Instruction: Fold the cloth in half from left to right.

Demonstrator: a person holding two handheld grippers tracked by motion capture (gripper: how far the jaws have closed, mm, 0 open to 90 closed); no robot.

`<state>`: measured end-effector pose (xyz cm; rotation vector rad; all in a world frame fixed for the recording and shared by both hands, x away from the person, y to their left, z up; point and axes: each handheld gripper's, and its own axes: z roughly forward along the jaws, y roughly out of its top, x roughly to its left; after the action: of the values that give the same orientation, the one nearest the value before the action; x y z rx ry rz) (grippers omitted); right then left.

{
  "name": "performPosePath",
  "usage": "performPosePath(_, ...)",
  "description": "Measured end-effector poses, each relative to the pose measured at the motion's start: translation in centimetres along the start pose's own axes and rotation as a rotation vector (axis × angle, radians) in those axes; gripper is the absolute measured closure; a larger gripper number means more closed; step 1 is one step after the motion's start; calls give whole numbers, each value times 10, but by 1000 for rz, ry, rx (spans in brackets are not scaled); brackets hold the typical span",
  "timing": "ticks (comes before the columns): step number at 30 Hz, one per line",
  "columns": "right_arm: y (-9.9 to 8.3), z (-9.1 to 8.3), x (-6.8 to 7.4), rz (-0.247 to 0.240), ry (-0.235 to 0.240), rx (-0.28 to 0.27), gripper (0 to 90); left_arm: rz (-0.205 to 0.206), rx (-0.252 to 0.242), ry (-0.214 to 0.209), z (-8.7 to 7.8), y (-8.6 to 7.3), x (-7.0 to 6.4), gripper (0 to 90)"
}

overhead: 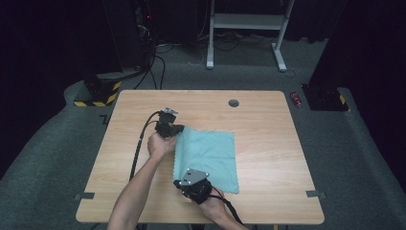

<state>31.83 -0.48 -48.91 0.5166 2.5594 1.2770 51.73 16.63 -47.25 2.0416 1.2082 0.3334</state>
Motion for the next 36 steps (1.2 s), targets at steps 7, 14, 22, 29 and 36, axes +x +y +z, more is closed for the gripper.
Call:
performPosePath(7, 2, -11, -3, 8, -9, -18, 900, 15, -1, -5, -1, 10, -8, 898)
performPosePath(14, -1, -22, -8, 19, -25, -31, 900, 60, 0, 1, 3, 19, -20, 898)
performPosePath(22, -22, -38, -15, 57, -54, -23, 900, 73, 5, -19, 17, 21, -36, 898)
performPosePath(29, -38, -53, -22, 89, -90, -19, 900, 94, 0, -15, 26, 23, -49, 898)
performPosePath(36, -52, -63, -28, 124, -106, -29, 900, 108, 9, -20, 37, 27, -62, 898)
